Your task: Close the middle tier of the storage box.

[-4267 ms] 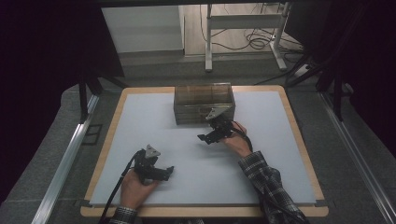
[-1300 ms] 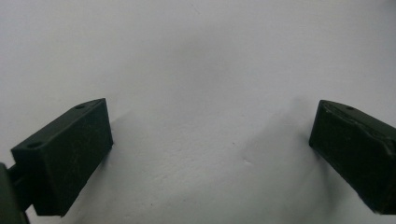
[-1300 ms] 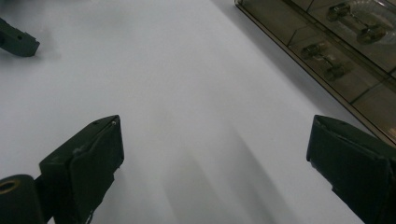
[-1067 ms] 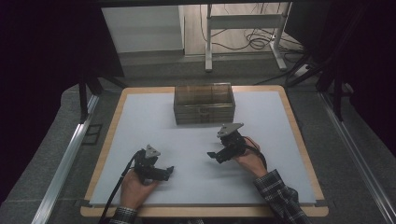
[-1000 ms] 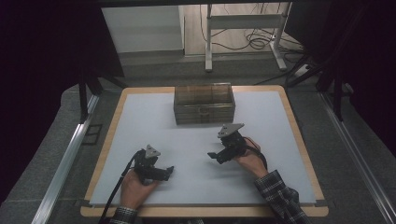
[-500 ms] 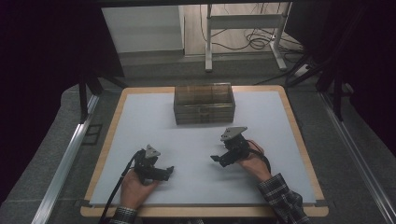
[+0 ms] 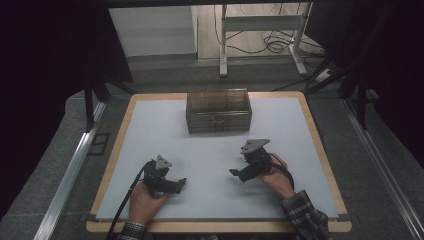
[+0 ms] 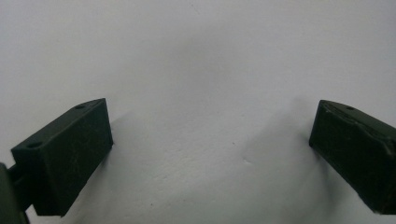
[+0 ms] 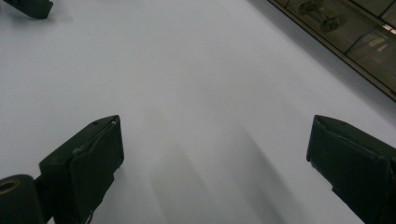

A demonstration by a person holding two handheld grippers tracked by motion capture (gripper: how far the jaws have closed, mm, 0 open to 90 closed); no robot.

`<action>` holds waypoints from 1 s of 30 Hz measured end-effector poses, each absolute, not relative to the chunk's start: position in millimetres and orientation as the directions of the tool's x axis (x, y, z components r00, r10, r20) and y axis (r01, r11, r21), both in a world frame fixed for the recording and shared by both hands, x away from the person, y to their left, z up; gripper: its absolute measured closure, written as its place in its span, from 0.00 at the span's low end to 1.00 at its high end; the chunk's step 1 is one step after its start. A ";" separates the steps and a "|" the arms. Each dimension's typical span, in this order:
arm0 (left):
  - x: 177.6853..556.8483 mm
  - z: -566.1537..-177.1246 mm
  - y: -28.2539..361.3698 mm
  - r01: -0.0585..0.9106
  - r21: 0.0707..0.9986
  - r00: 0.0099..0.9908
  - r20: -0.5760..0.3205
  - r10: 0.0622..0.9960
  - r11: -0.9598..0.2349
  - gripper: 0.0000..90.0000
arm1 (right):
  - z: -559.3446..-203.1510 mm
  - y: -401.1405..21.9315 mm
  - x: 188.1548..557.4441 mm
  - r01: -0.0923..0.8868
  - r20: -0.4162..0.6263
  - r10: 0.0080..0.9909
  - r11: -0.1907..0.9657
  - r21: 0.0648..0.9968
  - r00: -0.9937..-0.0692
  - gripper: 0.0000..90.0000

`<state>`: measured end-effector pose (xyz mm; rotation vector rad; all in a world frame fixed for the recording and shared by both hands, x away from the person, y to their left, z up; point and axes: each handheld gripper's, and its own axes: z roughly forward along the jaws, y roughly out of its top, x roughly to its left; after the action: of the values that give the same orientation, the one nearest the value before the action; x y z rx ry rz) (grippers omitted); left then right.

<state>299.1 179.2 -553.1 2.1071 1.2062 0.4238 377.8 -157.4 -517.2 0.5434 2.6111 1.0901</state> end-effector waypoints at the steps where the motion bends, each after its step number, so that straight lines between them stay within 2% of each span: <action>1: 299.1 -553.1 179.2 0.637 0.685 0.521 -0.045 0.852 -0.354 0.00 | -517.6 -158.0 377.4 0.240 -0.092 0.434 0.649 0.722 -0.896 0.04; 30: 299.2 -553.1 179.2 0.636 0.685 0.522 -0.044 0.852 -0.354 0.00 | -525.9 -187.5 361.3 0.261 -0.109 0.473 0.647 0.717 -0.874 0.04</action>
<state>299.2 179.2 -553.1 2.1076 1.2055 0.4243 361.3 -187.5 -525.9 0.5907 2.5813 1.0570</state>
